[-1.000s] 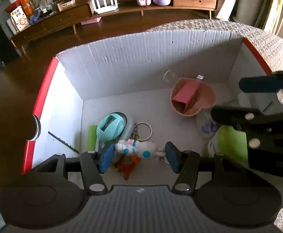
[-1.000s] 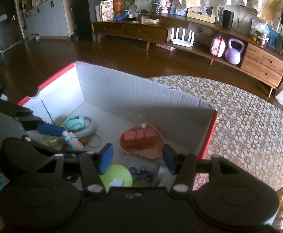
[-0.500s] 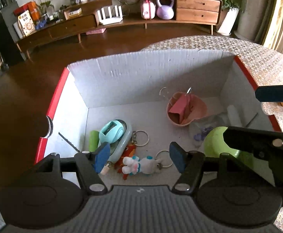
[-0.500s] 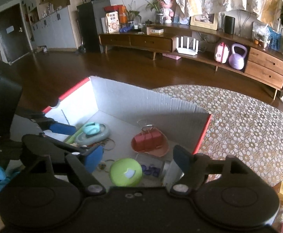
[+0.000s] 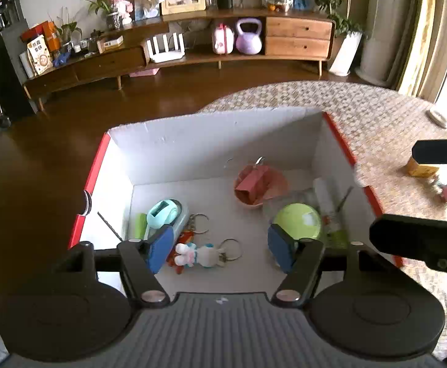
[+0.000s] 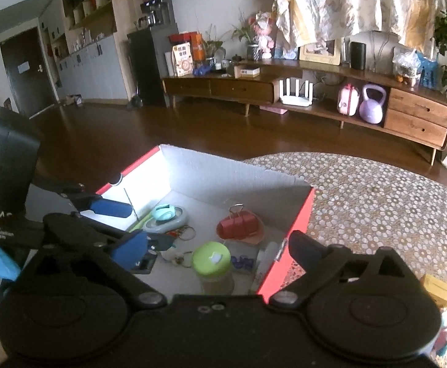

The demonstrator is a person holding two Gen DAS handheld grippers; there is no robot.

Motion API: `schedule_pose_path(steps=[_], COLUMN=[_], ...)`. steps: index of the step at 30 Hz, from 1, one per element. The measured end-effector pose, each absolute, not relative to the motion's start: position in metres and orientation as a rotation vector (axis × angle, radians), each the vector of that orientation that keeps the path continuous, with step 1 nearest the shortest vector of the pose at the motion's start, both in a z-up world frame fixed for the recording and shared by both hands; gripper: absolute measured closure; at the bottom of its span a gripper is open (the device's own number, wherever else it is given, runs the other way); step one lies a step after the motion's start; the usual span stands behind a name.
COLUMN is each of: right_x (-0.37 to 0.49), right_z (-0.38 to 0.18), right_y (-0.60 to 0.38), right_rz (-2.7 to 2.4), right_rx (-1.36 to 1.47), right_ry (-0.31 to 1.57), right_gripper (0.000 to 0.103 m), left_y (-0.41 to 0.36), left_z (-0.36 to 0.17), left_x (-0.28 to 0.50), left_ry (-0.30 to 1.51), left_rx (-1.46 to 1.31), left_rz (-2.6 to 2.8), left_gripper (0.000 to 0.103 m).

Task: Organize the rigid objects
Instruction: 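Open both grippers to drop the bunny keychain and binder clip into the box, then move both grippers back toward the yellow box and pig figurine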

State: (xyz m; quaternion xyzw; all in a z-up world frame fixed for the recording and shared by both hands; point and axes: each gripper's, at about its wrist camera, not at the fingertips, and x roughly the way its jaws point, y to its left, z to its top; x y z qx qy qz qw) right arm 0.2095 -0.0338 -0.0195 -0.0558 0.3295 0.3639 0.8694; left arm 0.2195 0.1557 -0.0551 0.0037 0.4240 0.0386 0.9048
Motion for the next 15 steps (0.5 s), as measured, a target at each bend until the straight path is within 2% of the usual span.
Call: schedule_pose_path(steps=[5,9,15], right_x=[0.194,0.180,0.159], right_z=[-0.011,-0.006,-0.002], right_y=[-0.056,-0.077,-0.113], right_rz=[0.759,0.759,0.712], right_rx=[-0.080,-0.056,-0.026], right_ry=[0.660,0.638,0.608], right_gripper=[0.001,0.000,0.000], left_y=[0.144,0.132,0.111], left_z=[-0.043,-0.035,-0.025], left_x=[0.204,0.193,0.177], left_ry=[0.841,0.811,0.761], left_rx=[0.003,-0.006,-0.008], left_rz=[0.058,0.047,0.011], left_gripper=[0.030,0.022,0.021])
